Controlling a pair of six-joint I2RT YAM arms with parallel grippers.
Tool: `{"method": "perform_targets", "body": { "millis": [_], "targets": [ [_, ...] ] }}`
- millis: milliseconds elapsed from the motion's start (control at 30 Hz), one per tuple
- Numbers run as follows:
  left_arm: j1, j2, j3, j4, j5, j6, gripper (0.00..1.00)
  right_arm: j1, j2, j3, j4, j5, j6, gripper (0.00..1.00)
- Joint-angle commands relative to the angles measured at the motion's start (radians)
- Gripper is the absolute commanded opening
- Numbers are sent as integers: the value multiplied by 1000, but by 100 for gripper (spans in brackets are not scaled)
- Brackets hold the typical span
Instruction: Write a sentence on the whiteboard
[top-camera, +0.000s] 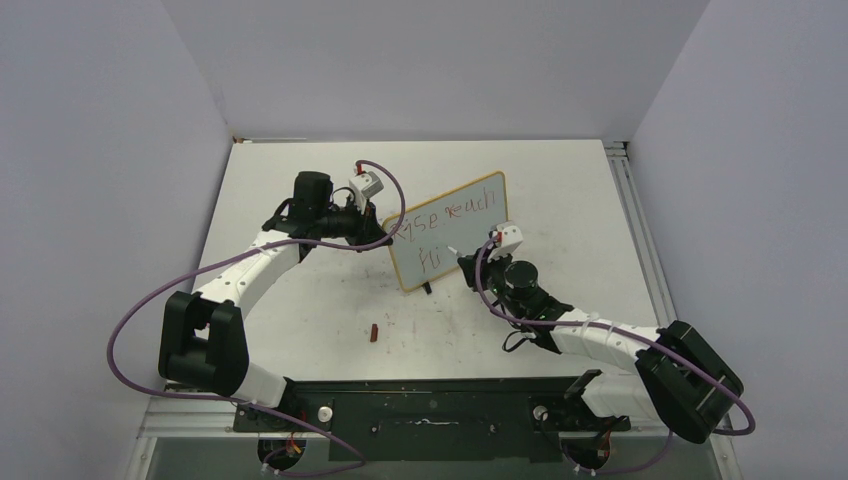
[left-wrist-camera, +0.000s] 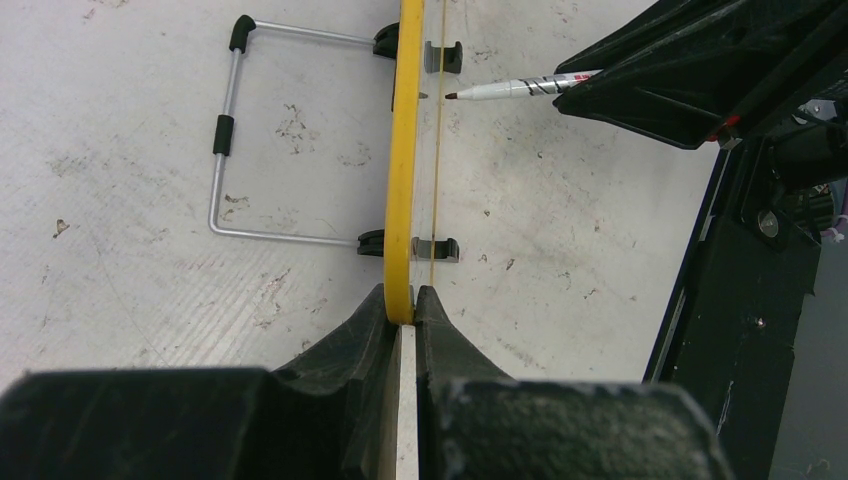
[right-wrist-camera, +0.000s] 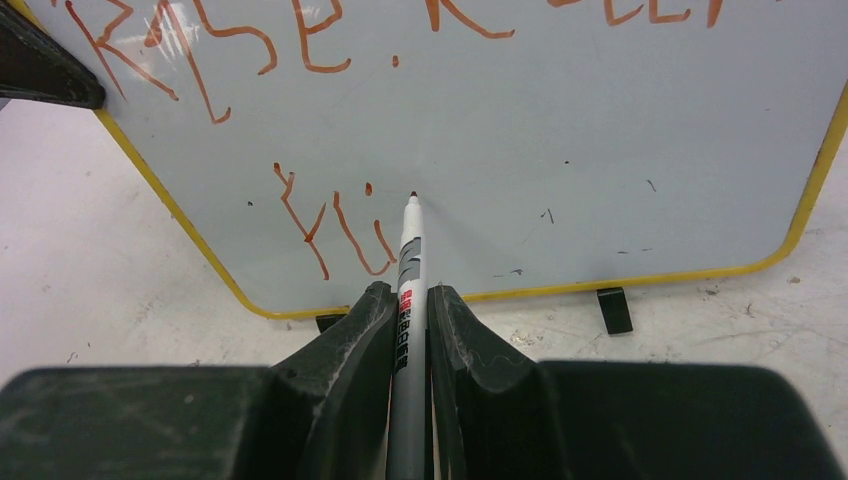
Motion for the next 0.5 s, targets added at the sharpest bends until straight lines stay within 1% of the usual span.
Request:
{"method": "perform_targets", "body": {
  "millis": [0, 467],
  "targets": [
    [-9, -14, 19, -24, 5, 31, 0, -10, 23, 9, 48, 13, 7, 5],
    [-9, -12, 20, -25, 7, 31, 0, -16, 55, 40, 82, -31, -23, 5]
  ]
}}
